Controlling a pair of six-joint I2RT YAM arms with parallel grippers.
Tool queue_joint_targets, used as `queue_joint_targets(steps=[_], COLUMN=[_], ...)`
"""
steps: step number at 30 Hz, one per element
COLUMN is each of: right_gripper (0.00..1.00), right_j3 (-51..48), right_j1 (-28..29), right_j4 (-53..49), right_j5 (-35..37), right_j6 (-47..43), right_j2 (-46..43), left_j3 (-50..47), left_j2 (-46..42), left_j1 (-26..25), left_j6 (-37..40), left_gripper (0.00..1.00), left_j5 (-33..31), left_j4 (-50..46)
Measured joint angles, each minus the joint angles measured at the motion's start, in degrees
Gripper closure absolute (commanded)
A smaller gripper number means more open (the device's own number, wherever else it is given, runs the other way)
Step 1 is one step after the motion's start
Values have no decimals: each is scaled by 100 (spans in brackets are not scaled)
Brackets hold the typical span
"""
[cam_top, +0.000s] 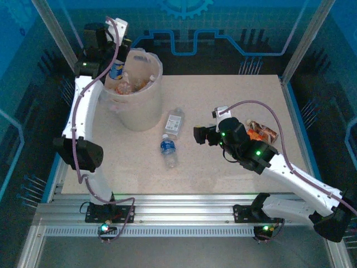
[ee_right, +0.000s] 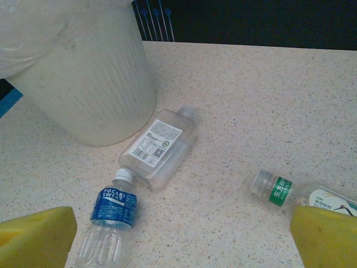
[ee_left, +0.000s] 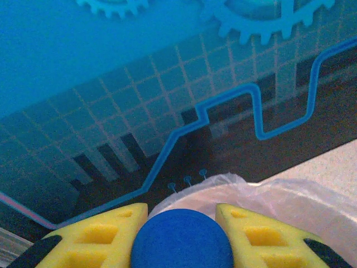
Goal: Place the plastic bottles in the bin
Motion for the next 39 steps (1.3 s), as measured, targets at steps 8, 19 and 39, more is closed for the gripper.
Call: queue_joint_targets(steps=[8, 19, 39], right_gripper=[0, 0, 0], right_j3=[-22, -28, -28], right_j1=[-26, -39, -212], right_j4=[-2, -9, -157], right_j5=[7, 24, 105], right_j6=[2, 2, 240], right_j2=[-70, -70, -70], left_j3=[2, 2, -192], left_j2=[431, 704, 323], left_j1=[0, 0, -2], left_j6=[260, 424, -404], left_gripper=[94, 45, 1], left_j5=[-42, 7, 400], left_j4=[-195, -330, -302])
